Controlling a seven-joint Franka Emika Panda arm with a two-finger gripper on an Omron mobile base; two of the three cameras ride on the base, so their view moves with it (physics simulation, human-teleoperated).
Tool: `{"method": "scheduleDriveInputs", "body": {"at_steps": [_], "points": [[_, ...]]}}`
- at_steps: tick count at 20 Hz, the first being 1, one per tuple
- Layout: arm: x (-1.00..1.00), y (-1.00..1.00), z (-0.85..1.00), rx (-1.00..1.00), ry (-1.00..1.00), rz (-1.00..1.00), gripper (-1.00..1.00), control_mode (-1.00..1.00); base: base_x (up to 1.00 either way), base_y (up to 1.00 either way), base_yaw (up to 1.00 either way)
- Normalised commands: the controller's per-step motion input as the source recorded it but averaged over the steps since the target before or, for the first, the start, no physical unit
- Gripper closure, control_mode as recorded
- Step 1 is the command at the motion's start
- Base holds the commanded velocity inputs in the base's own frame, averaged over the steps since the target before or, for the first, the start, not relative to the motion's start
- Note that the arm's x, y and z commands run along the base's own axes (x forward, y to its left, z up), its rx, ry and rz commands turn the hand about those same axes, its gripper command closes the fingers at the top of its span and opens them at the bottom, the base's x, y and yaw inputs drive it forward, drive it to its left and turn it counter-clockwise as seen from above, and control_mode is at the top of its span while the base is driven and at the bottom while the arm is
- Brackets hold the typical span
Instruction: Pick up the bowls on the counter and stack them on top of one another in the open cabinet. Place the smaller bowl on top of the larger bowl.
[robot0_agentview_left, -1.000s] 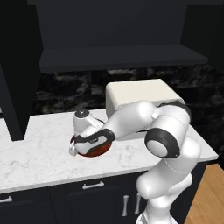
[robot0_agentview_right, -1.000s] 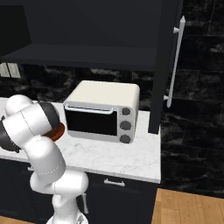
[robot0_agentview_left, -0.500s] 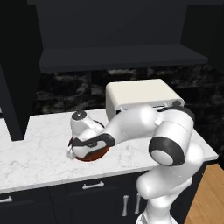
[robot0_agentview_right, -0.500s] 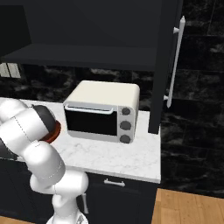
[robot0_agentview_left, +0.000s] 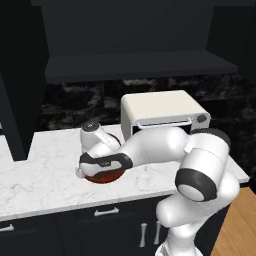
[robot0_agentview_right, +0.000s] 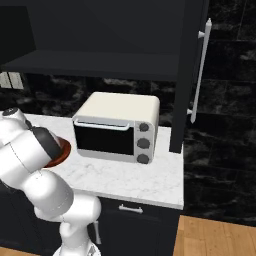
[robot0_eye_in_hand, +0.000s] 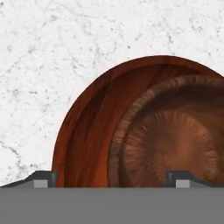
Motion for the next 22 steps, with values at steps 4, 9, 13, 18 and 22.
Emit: {"method": "scheduleDriveInputs", "body": {"at_steps": [4, 9, 13, 18, 22], "points": [[-0.27, 0.27, 0.01, 0.00, -0.01, -0.02, -1.00, -1.00, 0.00, 0.00, 0.00], [-0.22, 0.18, -0.15, 0.00, -0.02, -0.05, -1.00, -1.00, 0.00, 0.00, 0.00], [0.00, 0.01, -0.26, 0.00, 0.00, -0.05, -1.00, -1.00, 0.00, 0.00, 0.00], [0.00, 0.00, -0.28, 0.00, 0.00, -0.02, -1.00, -1.00, 0.00, 0.00, 0.00], [0.00, -0.01, -0.06, 0.00, -0.03, 0.00, -1.00, -1.00, 0.00, 0.00, 0.00]]}}
